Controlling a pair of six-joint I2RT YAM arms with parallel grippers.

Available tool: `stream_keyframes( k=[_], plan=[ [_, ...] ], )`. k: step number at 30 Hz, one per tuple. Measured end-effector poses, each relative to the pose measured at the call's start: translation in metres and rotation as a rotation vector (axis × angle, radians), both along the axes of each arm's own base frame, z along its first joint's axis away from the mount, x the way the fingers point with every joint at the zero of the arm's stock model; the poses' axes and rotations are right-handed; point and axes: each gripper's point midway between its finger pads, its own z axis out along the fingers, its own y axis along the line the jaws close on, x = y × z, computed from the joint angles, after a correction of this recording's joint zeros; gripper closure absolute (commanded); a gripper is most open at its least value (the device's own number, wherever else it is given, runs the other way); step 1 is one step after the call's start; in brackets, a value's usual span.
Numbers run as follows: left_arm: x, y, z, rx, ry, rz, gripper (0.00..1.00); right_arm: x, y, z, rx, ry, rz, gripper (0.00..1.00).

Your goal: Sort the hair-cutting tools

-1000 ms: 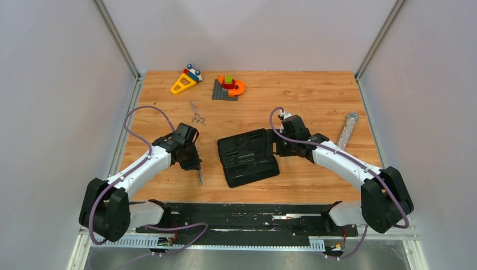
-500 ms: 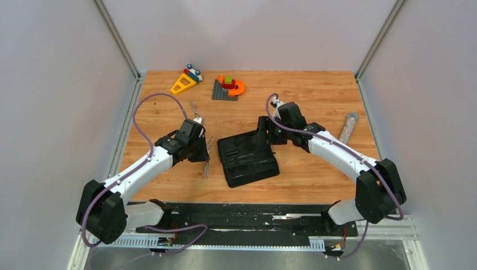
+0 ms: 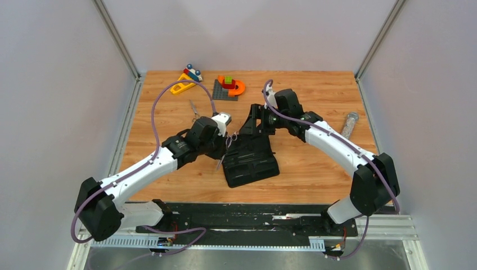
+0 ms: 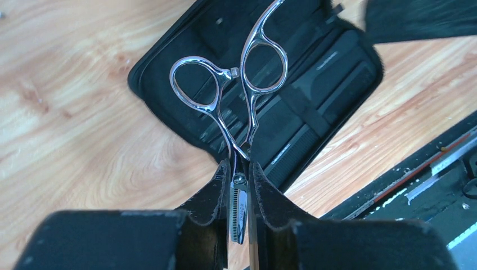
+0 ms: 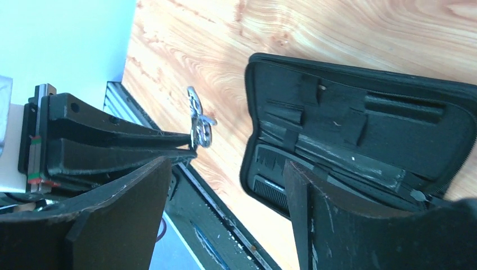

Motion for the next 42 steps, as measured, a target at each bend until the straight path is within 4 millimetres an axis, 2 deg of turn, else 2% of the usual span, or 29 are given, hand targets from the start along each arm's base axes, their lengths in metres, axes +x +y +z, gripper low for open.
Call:
stream_keyframes(
  k=[4, 8, 13, 17, 23, 25, 26, 27, 28, 32, 34, 38, 40, 42],
  plan=[
    [0.001, -0.015, 0.014, -0.017, -0.056, -0.085, 0.99, -0.002, 0.010, 0.008, 0.041, 0.018, 0.049, 0.28],
    [0.001, -0.028, 0.022, -0.018, -0.091, -0.164, 0.98, -0.008, 0.016, 0.012, 0.071, 0.046, 0.091, 0.35],
    [-0.001, -0.041, 0.029, -0.019, -0.126, -0.248, 0.98, -0.014, 0.020, 0.017, 0.094, 0.070, 0.127, 0.54],
    [-0.002, -0.048, 0.035, -0.025, -0.151, -0.296, 0.98, -0.015, 0.022, 0.014, 0.096, 0.089, 0.137, 0.65],
    [-0.005, -0.055, 0.039, -0.025, -0.176, -0.349, 0.96, -0.017, 0.020, 0.009, 0.082, 0.111, 0.134, 0.97],
    [-0.005, -0.055, 0.039, -0.021, -0.181, -0.357, 0.86, -0.016, 0.020, 0.009, 0.080, 0.109, 0.134, 1.00],
    [-0.005, -0.055, 0.039, -0.019, -0.183, -0.358, 0.76, -0.016, 0.020, 0.008, 0.078, 0.110, 0.132, 1.00],
    [-0.004, -0.055, 0.039, -0.017, -0.184, -0.360, 0.71, -0.016, 0.019, 0.008, 0.078, 0.109, 0.130, 1.00],
    [-0.004, -0.055, 0.039, -0.015, -0.186, -0.358, 0.62, -0.014, 0.018, 0.008, 0.077, 0.108, 0.125, 1.00],
    [0.003, -0.052, 0.041, -0.006, -0.206, -0.315, 0.38, -0.010, 0.011, 0.007, 0.071, 0.101, 0.100, 1.00],
    [0.009, -0.051, 0.043, -0.007, -0.218, -0.274, 0.33, -0.007, 0.002, 0.006, 0.070, 0.092, 0.074, 1.00],
    [0.025, -0.040, 0.046, -0.046, -0.207, -0.151, 0.26, -0.002, -0.030, -0.008, 0.077, 0.084, -0.014, 1.00],
    [0.037, -0.026, 0.041, -0.072, -0.177, -0.062, 0.26, 0.003, -0.049, -0.018, 0.090, 0.080, -0.071, 1.00],
    [0.051, -0.003, 0.029, -0.090, -0.131, 0.055, 0.25, 0.007, -0.063, -0.027, 0.100, 0.079, -0.118, 1.00]
  ],
)
